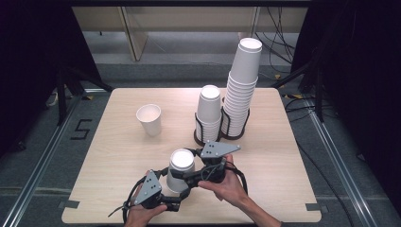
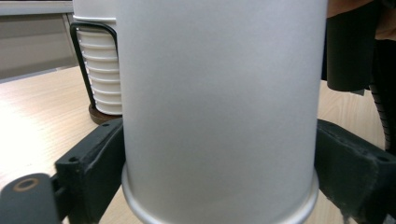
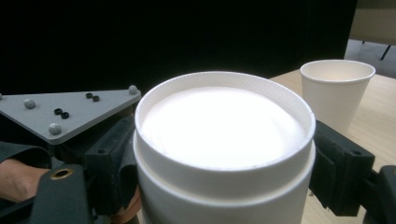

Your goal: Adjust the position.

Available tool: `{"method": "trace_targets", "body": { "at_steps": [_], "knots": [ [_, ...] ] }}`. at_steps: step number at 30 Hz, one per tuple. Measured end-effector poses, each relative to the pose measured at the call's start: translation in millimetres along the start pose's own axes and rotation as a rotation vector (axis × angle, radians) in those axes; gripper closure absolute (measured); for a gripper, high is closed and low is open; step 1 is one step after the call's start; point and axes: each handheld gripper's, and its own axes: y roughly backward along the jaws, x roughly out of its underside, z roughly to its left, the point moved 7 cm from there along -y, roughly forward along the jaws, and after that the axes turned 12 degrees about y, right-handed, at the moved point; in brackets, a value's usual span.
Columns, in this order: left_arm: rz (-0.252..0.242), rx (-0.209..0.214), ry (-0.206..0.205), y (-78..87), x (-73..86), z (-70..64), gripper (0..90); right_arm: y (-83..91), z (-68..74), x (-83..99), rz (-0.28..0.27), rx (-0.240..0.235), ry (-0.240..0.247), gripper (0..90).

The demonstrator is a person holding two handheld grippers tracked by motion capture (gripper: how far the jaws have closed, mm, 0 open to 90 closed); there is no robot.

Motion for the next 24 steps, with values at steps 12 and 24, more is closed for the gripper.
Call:
{"method": "trace_targets", "body": {
  "at_steps": [12,24],
  "knots": [
    [-0.028,-0.018,0.032,-0.5,0.4,3.1,1.8,-3.0,5.1,-3.1,-0.026,-0.008,-0.053,24.2],
    [0.029,-0.019,-0.064,2.4,1.3,6.6,11.1,0.3,-0.3,0.8,0.007,-0.020,-0.049,21.7]
  ]
}}
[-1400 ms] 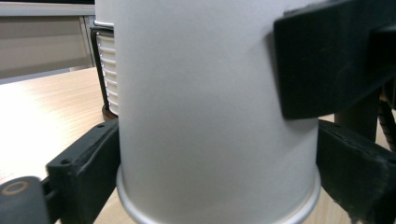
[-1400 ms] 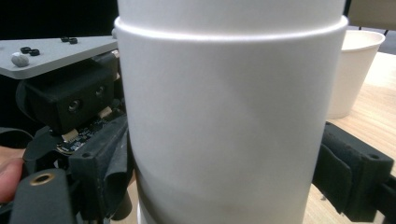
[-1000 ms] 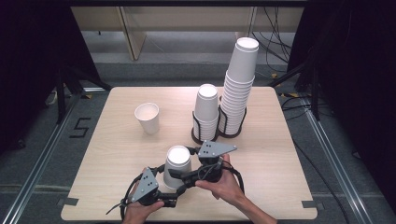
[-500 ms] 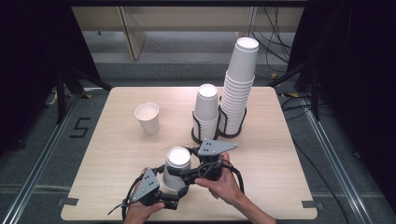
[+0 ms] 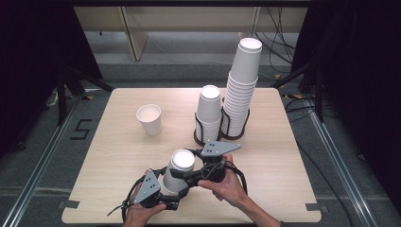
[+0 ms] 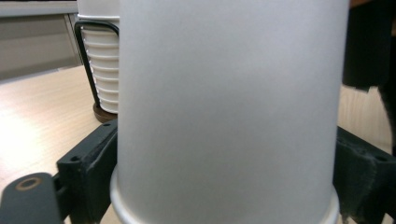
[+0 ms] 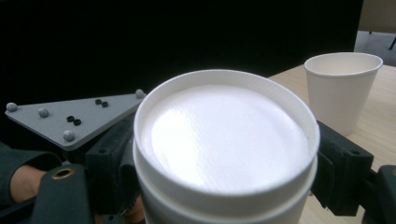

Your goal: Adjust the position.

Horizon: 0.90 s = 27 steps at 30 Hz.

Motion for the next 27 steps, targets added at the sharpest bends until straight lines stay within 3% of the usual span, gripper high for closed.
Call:
{"method": "trace_targets", "body": {
  "at_steps": [1,2,5,7,8,11,13,16,18,22,27],
  "knots": [
    [0.014,0.001,-0.016,0.3,1.3,0.7,11.6,3.2,1.2,1.5,0.032,0.005,-0.017,21.0],
    [0.019,0.007,-0.023,0.0,2.1,1.0,12.0,3.8,-1.7,1.9,0.038,0.008,0.018,20.3],
    [0.037,0.007,-0.033,0.5,3.6,1.6,12.6,5.8,-2.0,2.6,0.052,-0.011,-0.005,18.8],
    [0.054,0.020,-0.043,0.8,4.2,2.6,12.5,6.2,-4.0,2.5,0.052,-0.005,0.019,17.8],
    [0.077,0.032,-0.058,1.7,4.7,3.9,12.5,9.6,-3.7,3.7,0.092,-0.014,0.020,17.5],
    [0.095,0.044,-0.082,2.8,5.7,4.7,12.5,12.1,-2.8,4.6,0.120,-0.035,0.017,17.1],
    [0.124,0.056,-0.120,4.3,8.1,4.6,12.5,18.6,-3.6,5.1,0.164,-0.054,0.024,17.3],
    [0.145,0.078,-0.138,3.3,10.4,2.3,12.4,22.9,-4.5,5.6,0.184,-0.068,0.047,17.5],
    [0.157,0.070,-0.154,3.4,11.4,1.8,12.4,24.2,-4.0,6.6,0.197,-0.081,0.049,18.0],
    [0.165,0.079,-0.157,3.0,12.3,-0.5,12.3,21.9,0.2,11.2,0.228,-0.108,0.030,20.6],
    [0.153,0.090,-0.146,3.4,11.9,-0.4,8.6,21.0,-0.9,10.0,0.211,-0.116,0.038,25.2]
  ]
}}
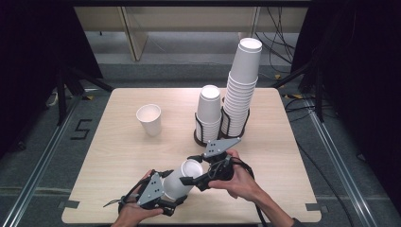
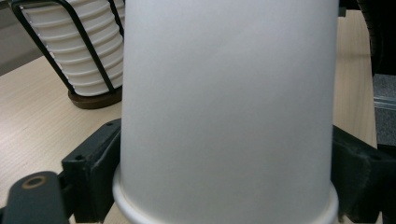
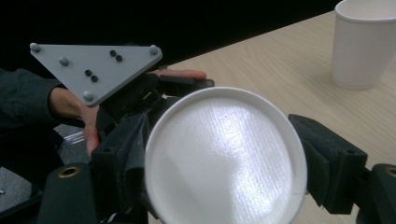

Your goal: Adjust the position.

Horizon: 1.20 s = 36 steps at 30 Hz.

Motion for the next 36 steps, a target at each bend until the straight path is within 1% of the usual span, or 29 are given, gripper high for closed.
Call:
{"method": "trace_targets", "body": {
  "at_steps": [1,2,3,4,5,6,7,8,9,10,12,13,14,17,19,21,22,23,24,25,26,27,28,29,30,31,33,34,36],
  "knots": [
    [-0.040,0.006,0.020,0.5,-2.0,-0.2,6.9,1.5,-0.6,-1.4,-0.013,-0.006,-0.016,25.8],
    [-0.040,0.006,0.020,0.5,-2.0,-0.2,5.9,1.5,-0.6,-1.4,-0.013,-0.006,-0.016,25.8],
    [-0.100,0.022,0.041,2.3,-5.6,-0.2,5.1,4.1,-2.3,-4.0,-0.045,-0.017,-0.041,26.2],
    [-0.100,0.022,0.041,2.3,-5.6,-0.2,4.6,4.1,-2.3,-4.0,-0.045,-0.017,-0.041,26.2],
    [-0.157,0.038,0.068,5.2,-10.9,-0.3,4.4,8.6,-5.4,-6.6,-0.084,-0.025,-0.075,26.3],
    [-0.171,0.034,0.074,7.6,-12.9,0.6,4.0,10.7,-6.4,-7.8,-0.107,-0.034,-0.099,26.3],
    [-0.189,0.029,0.079,9.6,-14.6,1.6,3.9,12.9,-8.3,-9.2,-0.130,-0.038,-0.109,26.4],
    [-0.189,0.029,0.079,9.6,-14.6,1.6,3.7,12.9,-8.3,-9.2,-0.130,-0.038,-0.109,26.4],
    [-0.230,0.020,0.102,12.1,-17.5,3.2,3.8,16.2,-10.5,-10.6,-0.159,-0.046,-0.136,26.4],
    [-0.243,0.021,0.117,12.7,-18.8,3.8,3.8,17.3,-10.6,-11.0,-0.166,-0.048,-0.152,26.4],
    [-0.254,0.021,0.122,13.3,-20.0,4.5,3.9,17.4,-12.8,-10.9,-0.179,-0.042,-0.140,26.4],
    [-0.268,0.022,0.134,13.5,-21.5,4.3,3.9,17.4,-12.9,-10.8,-0.185,-0.045,-0.154,26.4],
    [-0.269,0.024,0.125,13.4,-22.0,3.5,3.0,15.0,-12.9,-9.7,-0.193,-0.063,-0.162,26.5],
    [-0.269,0.028,0.115,12.9,-21.9,1.3,4.8,15.0,-12.6,-9.3,-0.193,-0.065,-0.181,26.6],
    [-0.270,0.031,0.116,12.6,-22.2,1.3,5.2,14.1,-14.0,-9.5,-0.207,-0.064,-0.168,26.6],
    [-0.242,0.039,0.116,13.0,-22.0,2.3,8.3,16.0,-12.9,-8.3,-0.191,-0.064,-0.189,26.5],
    [-0.242,0.039,0.116,13.0,-22.0,2.3,9.3,16.0,-12.9,-8.3,-0.191,-0.064,-0.189,26.5],
    [-0.219,0.036,0.112,13.0,-20.8,2.4,10.2,15.1,-14.0,-6.7,-0.187,-0.065,-0.189,26.5],
    [-0.219,0.036,0.112,13.0,-20.8,2.4,10.9,15.4,-13.9,-6.1,-0.185,-0.068,-0.186,26.4],
    [-0.198,0.037,0.106,12.1,-19.0,2.6,11.6,14.9,-14.0,-5.1,-0.181,-0.070,-0.187,26.3],
    [-0.198,0.037,0.106,12.1,-19.0,2.6,12.3,14.9,-14.0,-5.1,-0.181,-0.070,-0.187,26.3],
    [-0.175,0.033,0.106,11.0,-17.2,1.9,13.0,14.7,-13.5,-2.2,-0.157,-0.073,-0.196,26.1],
    [-0.164,0.034,0.100,10.7,-16.5,2.1,13.5,13.8,-14.9,-0.7,-0.153,-0.069,-0.184,25.9],
    [-0.178,0.046,0.102,8.7,-16.9,1.3,13.9,13.8,-13.9,-0.5,-0.148,-0.076,-0.188,25.7],
    [-0.172,0.047,0.101,8.5,-16.7,1.2,14.2,14.3,-13.3,0.0,-0.142,-0.082,-0.191,25.7],
    [-0.151,0.036,0.096,9.7,-15.7,1.6,14.4,14.8,-15.6,1.6,-0.130,-0.062,-0.176,25.5],
    [-0.143,0.035,0.089,9.7,-15.2,1.7,14.6,14.5,-16.1,2.4,-0.127,-0.064,-0.168,25.5],
    [-0.139,0.037,0.092,9.6,-14.9,1.5,14.8,14.1,-15.1,2.4,-0.131,-0.079,-0.176,25.4],
    [-0.126,0.036,0.089,9.6,-14.3,2.4,14.9,14.0,-15.8,4.6,-0.113,-0.077,-0.181,25.0]
  ]
}}
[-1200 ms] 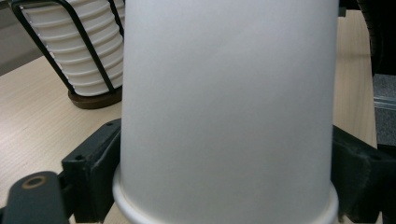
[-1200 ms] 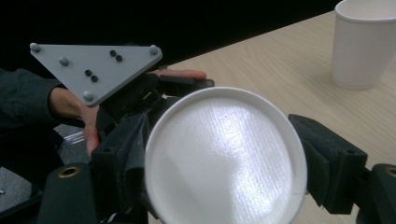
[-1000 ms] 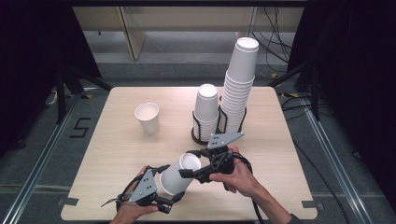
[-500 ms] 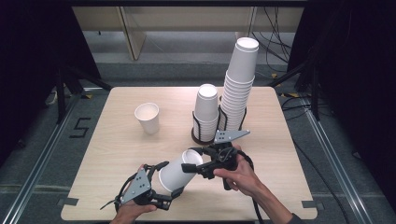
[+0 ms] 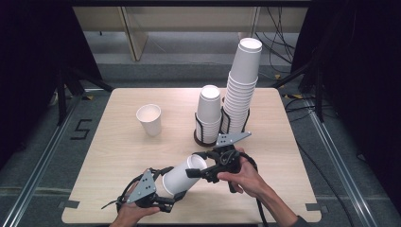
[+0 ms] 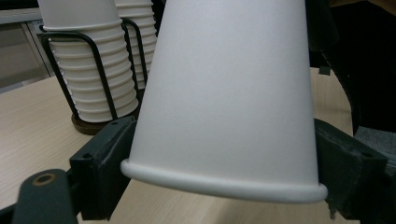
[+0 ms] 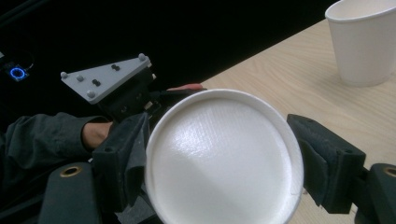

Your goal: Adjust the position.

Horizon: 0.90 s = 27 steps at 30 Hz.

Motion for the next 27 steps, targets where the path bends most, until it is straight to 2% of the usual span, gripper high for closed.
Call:
{"method": "trace_targets", "body": {
  "at_steps": [2,3,5,6,7,11,12,13,14,15,16,17,18,23,26,27],
  "knots": [
    [0.003,-0.002,-0.003,0.1,-0.1,0.4,14.9,0.2,-0.2,0.1,0.000,0.001,-0.004,24.8],
    [0.009,-0.002,-0.001,0.4,0.2,1.2,15.0,0.7,-2.6,0.7,0.006,0.017,0.008,23.5],
    [0.025,0.000,-0.002,1.5,1.4,2.6,15.0,2.5,-1.8,0.0,0.008,0.000,0.016,20.0],
    [0.015,0.010,-0.002,0.5,1.5,2.9,15.1,5.0,-0.7,0.2,0.031,0.015,0.007,19.1],
    [0.023,0.009,0.001,0.9,2.2,3.3,15.4,6.0,-3.1,-0.4,0.031,0.032,0.049,19.0],
    [0.085,0.015,-0.039,2.9,5.4,3.9,15.5,10.9,-2.9,0.3,0.100,0.065,0.128,17.5],
    [0.085,0.015,-0.039,2.9,5.4,3.9,15.5,10.9,-2.9,0.3,0.100,0.065,0.128,17.5],
    [0.099,0.015,-0.046,2.7,5.8,3.3,15.6,12.4,-1.4,0.5,0.139,0.069,0.177,17.2],
    [0.099,0.015,-0.046,2.7,5.8,3.3,15.6,12.4,-1.4,0.5,0.139,0.069,0.177,17.2],
    [0.105,0.020,-0.051,2.0,6.2,2.7,15.6,13.4,2.5,0.7,0.180,0.066,0.221,17.4],
    [0.120,0.020,-0.061,1.8,6.8,2.6,15.6,13.4,2.5,0.7,0.180,0.066,0.221,17.4],
    [0.141,0.024,-0.071,0.8,8.6,1.9,15.6,13.5,6.1,0.6,0.221,0.072,0.280,16.9],
    [0.141,0.024,-0.071,0.8,8.6,1.9,15.7,13.5,6.1,0.6,0.221,0.072,0.280,16.9],
    [0.188,0.023,-0.087,-0.1,12.3,1.1,15.8,11.6,13.7,4.2,0.337,0.065,0.376,16.4],
    [0.215,0.030,-0.113,-0.3,13.1,-1.1,15.8,9.4,16.6,7.4,0.405,0.059,0.431,16.5],
    [0.234,0.031,-0.133,-0.3,13.1,-2.0,15.8,8.3,17.6,9.6,0.454,0.058,0.479,16.7]
  ]
}}
